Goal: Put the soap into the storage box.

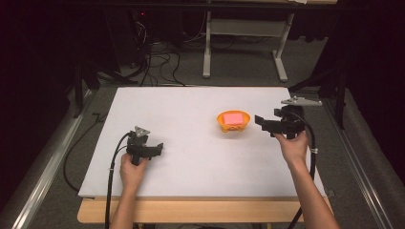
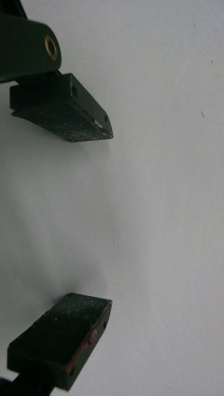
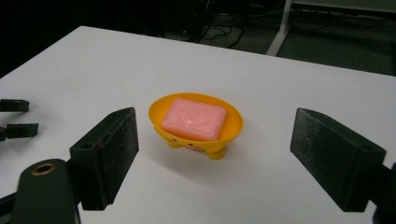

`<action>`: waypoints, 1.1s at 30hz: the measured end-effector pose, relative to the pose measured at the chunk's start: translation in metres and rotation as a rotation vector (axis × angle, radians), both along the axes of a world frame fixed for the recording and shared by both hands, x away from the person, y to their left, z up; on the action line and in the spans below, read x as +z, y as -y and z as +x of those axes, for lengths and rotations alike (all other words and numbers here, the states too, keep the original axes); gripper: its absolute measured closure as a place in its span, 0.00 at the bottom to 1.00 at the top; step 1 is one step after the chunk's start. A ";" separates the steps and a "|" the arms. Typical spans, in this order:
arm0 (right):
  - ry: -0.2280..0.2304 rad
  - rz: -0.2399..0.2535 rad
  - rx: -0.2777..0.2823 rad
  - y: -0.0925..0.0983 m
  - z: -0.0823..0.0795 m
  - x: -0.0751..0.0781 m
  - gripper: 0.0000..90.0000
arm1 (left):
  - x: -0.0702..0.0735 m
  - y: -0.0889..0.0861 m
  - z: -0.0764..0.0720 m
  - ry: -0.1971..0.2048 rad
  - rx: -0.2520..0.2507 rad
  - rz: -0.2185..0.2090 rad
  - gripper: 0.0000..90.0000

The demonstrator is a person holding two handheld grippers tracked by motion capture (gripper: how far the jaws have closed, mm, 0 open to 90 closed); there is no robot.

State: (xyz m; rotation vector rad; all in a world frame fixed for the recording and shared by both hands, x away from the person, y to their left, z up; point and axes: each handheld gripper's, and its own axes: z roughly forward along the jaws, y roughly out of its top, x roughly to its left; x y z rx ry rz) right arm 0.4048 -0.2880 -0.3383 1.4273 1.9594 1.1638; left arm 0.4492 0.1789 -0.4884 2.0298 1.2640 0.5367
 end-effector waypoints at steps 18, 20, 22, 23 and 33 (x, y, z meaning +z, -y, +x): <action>0.015 0.050 -0.043 0.028 -0.023 -0.019 0.20 | 0.000 0.000 0.000 0.002 0.002 -0.002 0.18; 0.016 0.057 -0.048 0.032 -0.027 -0.022 0.20 | 0.000 0.000 0.000 0.001 0.002 -0.002 0.18; 0.020 0.059 -0.053 0.035 -0.029 -0.025 0.21 | 0.000 0.000 0.000 0.001 0.002 -0.002 0.18; 0.024 0.060 -0.056 0.036 -0.031 -0.026 0.21 | 0.000 0.000 0.000 0.002 0.002 -0.002 0.18; 0.019 0.089 -0.074 0.048 -0.039 -0.043 0.22 | 0.000 0.000 0.000 0.001 0.002 -0.002 0.18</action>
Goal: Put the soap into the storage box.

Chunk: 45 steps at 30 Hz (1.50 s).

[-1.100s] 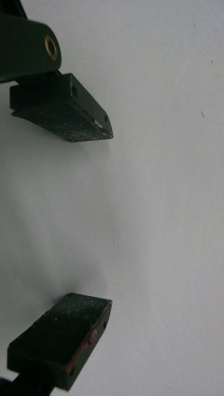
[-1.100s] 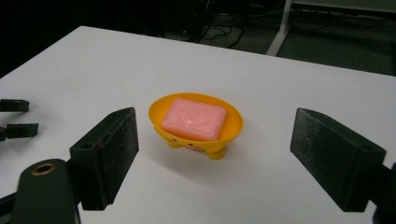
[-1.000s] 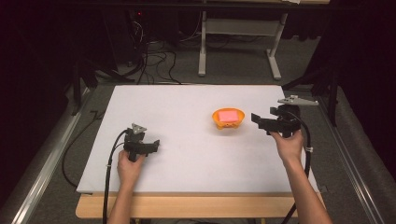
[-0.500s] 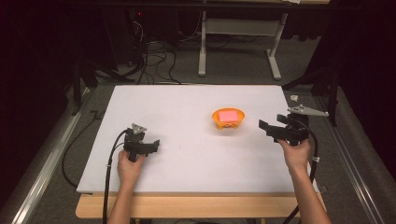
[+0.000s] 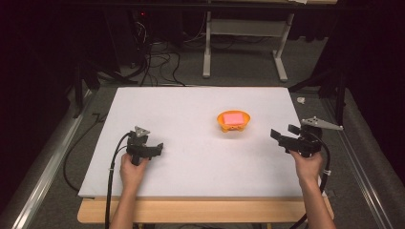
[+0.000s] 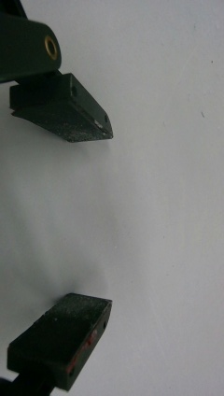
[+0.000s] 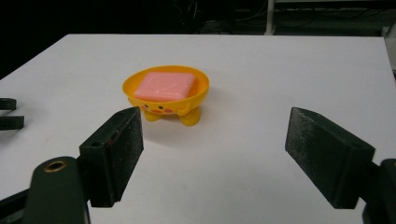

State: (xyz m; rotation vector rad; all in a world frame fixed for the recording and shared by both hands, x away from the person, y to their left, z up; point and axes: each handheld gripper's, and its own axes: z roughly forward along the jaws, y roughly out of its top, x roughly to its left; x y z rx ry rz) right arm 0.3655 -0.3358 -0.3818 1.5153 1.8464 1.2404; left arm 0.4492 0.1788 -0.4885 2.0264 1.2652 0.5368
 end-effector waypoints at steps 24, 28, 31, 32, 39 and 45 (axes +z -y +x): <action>-0.078 0.019 0.026 -0.006 0.000 -0.054 0.30 | 0.000 0.000 0.000 0.000 0.002 -0.001 0.18; -0.092 0.008 0.027 -0.010 0.004 -0.062 0.30 | 0.000 0.000 0.000 0.000 0.001 -0.001 0.18; -0.108 -0.011 0.028 -0.015 0.007 -0.070 0.30 | 0.000 0.000 0.000 0.001 0.002 -0.001 0.18; -0.116 -0.023 0.033 -0.017 0.009 -0.072 0.30 | 0.000 0.000 0.000 0.000 0.001 -0.001 0.18; -0.136 -0.172 0.033 -0.034 0.015 -0.085 0.30 | 0.000 0.000 0.000 0.000 0.000 0.002 0.18; -0.172 -0.289 0.059 -0.048 0.021 -0.100 0.26 | 0.000 0.000 0.000 0.000 0.000 0.002 0.18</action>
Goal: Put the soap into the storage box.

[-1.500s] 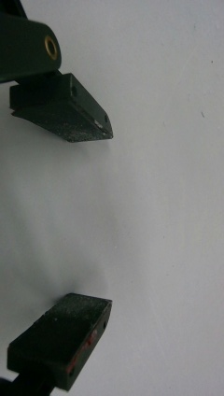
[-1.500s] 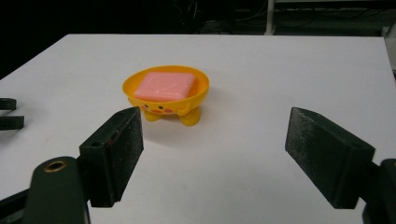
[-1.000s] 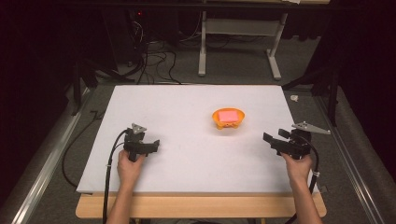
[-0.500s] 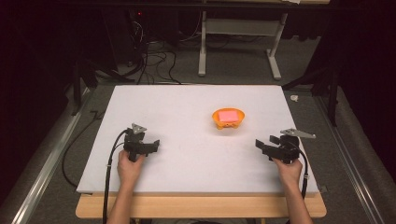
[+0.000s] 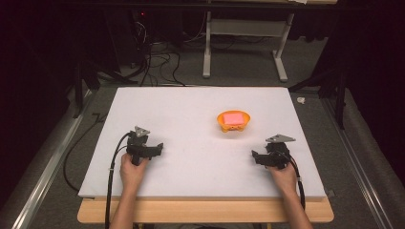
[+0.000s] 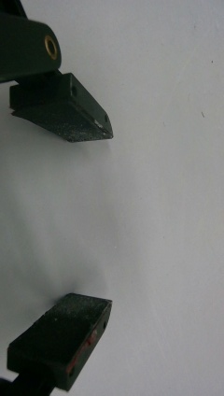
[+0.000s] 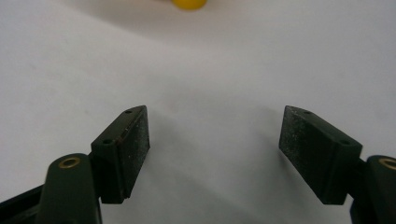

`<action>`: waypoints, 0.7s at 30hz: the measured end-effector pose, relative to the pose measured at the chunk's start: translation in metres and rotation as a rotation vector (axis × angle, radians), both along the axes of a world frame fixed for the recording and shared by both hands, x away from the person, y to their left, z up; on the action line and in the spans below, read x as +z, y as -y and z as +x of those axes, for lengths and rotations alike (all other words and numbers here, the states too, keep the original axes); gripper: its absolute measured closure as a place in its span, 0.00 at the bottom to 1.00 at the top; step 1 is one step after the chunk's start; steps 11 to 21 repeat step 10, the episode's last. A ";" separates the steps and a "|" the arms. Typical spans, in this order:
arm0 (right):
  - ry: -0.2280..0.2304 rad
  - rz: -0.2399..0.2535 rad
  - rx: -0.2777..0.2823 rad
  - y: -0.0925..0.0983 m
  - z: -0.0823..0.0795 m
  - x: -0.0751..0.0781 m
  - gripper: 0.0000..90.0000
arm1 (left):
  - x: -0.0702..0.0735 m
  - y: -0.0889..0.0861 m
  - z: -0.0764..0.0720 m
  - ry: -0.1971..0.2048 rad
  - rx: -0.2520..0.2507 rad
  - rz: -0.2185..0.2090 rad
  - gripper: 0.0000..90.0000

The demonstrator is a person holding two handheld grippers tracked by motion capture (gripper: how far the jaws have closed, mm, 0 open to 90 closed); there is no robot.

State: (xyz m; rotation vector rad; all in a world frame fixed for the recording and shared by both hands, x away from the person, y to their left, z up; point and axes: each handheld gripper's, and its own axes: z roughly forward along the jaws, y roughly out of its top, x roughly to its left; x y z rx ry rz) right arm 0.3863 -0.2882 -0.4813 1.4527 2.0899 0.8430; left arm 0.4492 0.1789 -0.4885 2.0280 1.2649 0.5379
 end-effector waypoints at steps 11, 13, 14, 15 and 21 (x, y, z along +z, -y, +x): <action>0.009 0.010 -0.002 0.001 -0.001 -0.001 0.26 | 0.000 0.000 0.000 0.001 0.001 -0.001 0.17; 0.009 0.010 -0.002 0.001 -0.001 -0.001 0.26 | 0.000 0.000 0.000 0.001 0.001 -0.001 0.17; 0.009 0.010 -0.002 0.001 -0.001 -0.001 0.26 | 0.000 0.000 0.000 0.001 0.001 -0.001 0.17; 0.009 0.010 -0.002 0.001 -0.001 -0.001 0.26 | 0.000 0.000 0.000 0.001 0.001 -0.001 0.17; 0.009 0.010 -0.002 0.001 -0.001 -0.001 0.26 | 0.000 0.000 0.000 0.001 0.001 -0.001 0.17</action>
